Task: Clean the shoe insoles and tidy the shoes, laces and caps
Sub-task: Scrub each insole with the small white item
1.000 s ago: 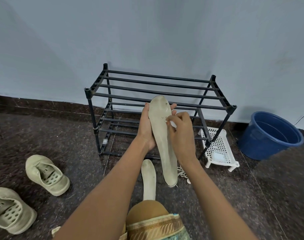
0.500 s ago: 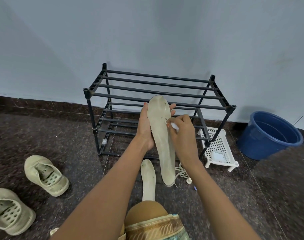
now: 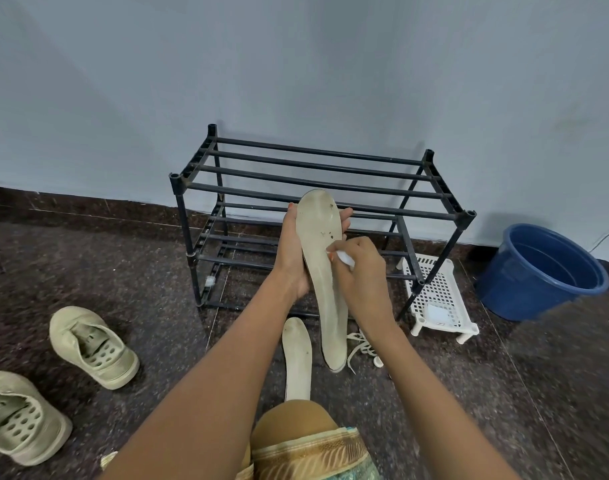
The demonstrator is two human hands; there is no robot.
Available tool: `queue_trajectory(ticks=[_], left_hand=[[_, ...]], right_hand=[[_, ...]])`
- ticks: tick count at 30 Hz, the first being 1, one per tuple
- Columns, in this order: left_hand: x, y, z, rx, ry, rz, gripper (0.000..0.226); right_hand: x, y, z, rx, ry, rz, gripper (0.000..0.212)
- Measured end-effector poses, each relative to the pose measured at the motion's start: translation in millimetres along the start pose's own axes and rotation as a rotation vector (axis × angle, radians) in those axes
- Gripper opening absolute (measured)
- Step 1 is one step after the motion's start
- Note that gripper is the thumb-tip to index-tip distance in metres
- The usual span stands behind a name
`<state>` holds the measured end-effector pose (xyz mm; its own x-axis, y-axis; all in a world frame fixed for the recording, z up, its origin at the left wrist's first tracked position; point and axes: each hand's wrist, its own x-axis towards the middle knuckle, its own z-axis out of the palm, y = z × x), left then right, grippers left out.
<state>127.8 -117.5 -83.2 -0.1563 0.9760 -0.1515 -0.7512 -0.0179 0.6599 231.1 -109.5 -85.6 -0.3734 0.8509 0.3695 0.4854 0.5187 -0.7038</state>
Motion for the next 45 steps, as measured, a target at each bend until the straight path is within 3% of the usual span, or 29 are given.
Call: queue_trajectory(ticks=[4, 7, 12, 15, 20, 29, 37, 45], left_hand=[[0.7, -1.0, 0.4, -0.012, -0.014, 0.007, 0.078], [1.4, -1.5, 1.3, -0.002, -0.015, 0.011, 0.074], [1.6, -4.2, 2.4, -0.009, -0.018, -0.001, 0.071], [3.9, -3.4, 1.2, -0.039, -0.020, 0.015, 0.076], [7.5, -2.8, -1.6, -0.105, -0.002, 0.034, 0.066], [9.6, -4.6, -3.5, -0.036, 0.028, 0.017, 0.076], [10.0, -3.9, -3.8, -0.087, 0.005, 0.015, 0.068], [7.0, -7.8, -1.7, 0.037, -0.035, -0.061, 0.079]], right_hand=[[-7.8, -7.4, -6.0, 0.160, -0.057, 0.033, 0.014], [-9.8, -8.9, -6.8, 0.133, -0.096, 0.009, 0.014], [0.3, -4.7, -11.4, 0.073, -0.007, 0.076, 0.017], [-5.9, -11.5, -7.4, 0.094, -0.050, 0.063, 0.015], [-25.3, -23.5, -2.8, 0.200, -0.126, 0.044, 0.012], [-5.6, -11.9, -4.5, 0.115, -0.026, 0.083, 0.015], [-24.7, -24.0, -0.6, 0.202, -0.116, 0.080, 0.011], [2.1, -22.9, 1.6, 0.125, -0.023, 0.087, 0.013]])
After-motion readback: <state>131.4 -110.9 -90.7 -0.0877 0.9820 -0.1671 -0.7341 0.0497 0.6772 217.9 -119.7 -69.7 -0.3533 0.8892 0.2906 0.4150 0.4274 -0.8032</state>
